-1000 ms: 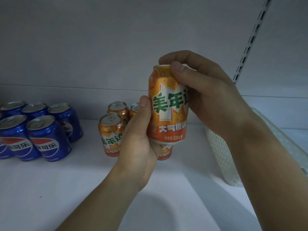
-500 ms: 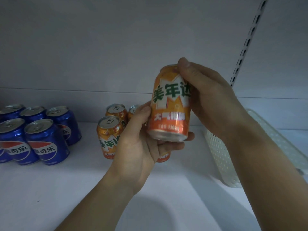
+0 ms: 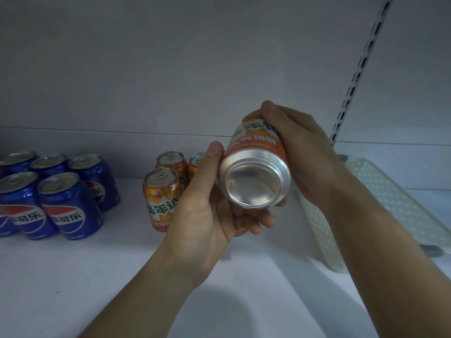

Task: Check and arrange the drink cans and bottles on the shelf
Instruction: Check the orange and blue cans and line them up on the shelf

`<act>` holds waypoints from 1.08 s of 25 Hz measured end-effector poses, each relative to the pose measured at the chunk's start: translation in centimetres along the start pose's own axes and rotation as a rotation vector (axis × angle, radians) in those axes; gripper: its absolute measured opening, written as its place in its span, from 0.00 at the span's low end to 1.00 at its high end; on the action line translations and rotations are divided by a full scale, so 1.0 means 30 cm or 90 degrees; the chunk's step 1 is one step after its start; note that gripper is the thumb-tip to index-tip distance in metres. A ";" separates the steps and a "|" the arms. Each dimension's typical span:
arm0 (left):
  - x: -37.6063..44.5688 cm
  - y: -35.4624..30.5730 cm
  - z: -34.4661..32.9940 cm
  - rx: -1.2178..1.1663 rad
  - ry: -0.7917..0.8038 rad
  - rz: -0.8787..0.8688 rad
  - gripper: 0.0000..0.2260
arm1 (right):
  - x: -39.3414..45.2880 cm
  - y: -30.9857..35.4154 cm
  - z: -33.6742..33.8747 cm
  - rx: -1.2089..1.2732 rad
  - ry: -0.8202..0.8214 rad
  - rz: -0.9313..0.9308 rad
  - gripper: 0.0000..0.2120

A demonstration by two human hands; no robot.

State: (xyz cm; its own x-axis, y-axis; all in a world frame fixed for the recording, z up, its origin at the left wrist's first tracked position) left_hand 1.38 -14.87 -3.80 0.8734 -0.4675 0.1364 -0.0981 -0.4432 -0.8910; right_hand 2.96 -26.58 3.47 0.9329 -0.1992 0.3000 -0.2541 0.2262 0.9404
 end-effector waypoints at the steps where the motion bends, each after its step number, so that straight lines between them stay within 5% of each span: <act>1: 0.004 0.001 0.009 0.016 -0.012 -0.006 0.32 | -0.003 -0.009 -0.007 -0.008 0.019 -0.023 0.21; 4: 0.000 -0.037 0.017 0.042 -0.040 -0.071 0.09 | -0.011 -0.032 -0.023 -0.045 0.072 -0.069 0.24; 7: -0.011 -0.063 0.035 0.120 -0.054 -0.131 0.36 | -0.008 0.007 -0.020 -0.050 0.085 0.001 0.18; 10: -0.041 -0.130 0.023 0.258 -0.063 -0.238 0.39 | -0.018 0.050 -0.024 -0.052 0.129 0.075 0.14; 19: -0.074 -0.184 0.062 0.320 -0.116 -0.362 0.40 | -0.102 0.209 -0.068 -0.130 0.173 0.314 0.31; 27: -0.138 -0.254 0.109 0.374 -0.196 -0.383 0.43 | -0.096 0.240 -0.132 -0.100 0.236 0.292 0.26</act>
State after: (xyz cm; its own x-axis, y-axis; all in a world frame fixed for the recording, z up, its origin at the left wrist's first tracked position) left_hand 0.08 -7.06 1.03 0.7955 -0.0185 0.6057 0.6045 -0.0444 -0.7953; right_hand -0.54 -20.60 8.73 0.7709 0.2907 0.5668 -0.6370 0.3543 0.6847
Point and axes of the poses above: each hand's wrist, its own x-axis towards the middle knuckle, its own z-axis out of the back of the hand, y = z × x, the point moved 9 cm from there along x, towards the middle knuckle, and after that the axes turned 4 degrees about -y, right-handed, at the moved point
